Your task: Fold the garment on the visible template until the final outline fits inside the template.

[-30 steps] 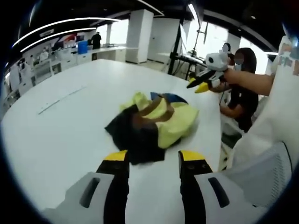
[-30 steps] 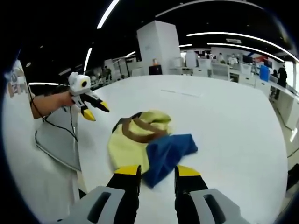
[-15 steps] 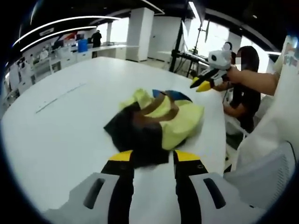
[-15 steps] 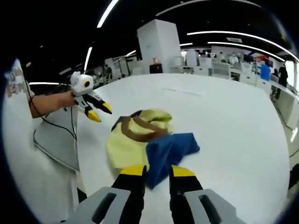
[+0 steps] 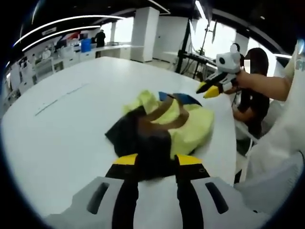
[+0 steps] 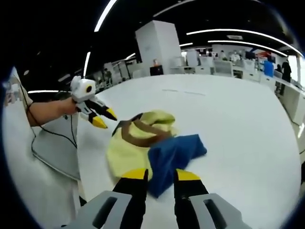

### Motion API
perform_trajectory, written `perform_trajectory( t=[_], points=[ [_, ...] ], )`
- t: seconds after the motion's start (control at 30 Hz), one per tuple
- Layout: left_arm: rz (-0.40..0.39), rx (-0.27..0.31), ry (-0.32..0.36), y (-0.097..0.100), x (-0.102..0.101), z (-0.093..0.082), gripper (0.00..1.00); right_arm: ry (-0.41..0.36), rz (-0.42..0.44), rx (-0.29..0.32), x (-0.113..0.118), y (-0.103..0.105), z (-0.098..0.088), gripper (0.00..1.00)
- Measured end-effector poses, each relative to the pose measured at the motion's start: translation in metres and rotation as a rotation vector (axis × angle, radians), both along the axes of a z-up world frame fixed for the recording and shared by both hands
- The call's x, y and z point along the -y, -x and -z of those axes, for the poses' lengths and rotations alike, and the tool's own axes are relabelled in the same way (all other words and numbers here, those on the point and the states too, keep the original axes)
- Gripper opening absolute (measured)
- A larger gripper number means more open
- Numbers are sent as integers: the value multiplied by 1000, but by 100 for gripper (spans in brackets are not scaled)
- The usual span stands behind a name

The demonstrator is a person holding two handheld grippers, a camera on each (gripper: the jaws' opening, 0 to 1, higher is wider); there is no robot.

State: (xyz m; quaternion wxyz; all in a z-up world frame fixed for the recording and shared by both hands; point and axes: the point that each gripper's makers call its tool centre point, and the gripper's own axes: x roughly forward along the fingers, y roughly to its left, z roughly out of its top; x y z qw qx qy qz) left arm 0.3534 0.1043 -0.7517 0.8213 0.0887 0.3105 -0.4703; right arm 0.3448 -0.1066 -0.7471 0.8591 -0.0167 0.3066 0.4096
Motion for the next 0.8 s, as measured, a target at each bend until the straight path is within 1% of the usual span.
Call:
perform_trajectory(
  t=[0.13, 0.27, 0.5, 0.67, 0.8],
  points=[
    [7, -23, -2, 1, 4, 7, 25, 4, 15, -14, -1, -3, 6, 19],
    [16, -41, -34, 4, 7, 17, 24, 9, 11, -29, -4, -3, 12, 17],
    [22, -64, -39, 6, 14, 26, 22, 12, 9, -48, -7, -2, 19, 16],
    [0, -75, -28, 6, 16, 29, 21, 2, 8, -58, -9, -2, 21, 14],
    [-26, -88, -6, 5, 14, 28, 16, 5, 2, -65, -9, 0, 22, 10]
  ],
)
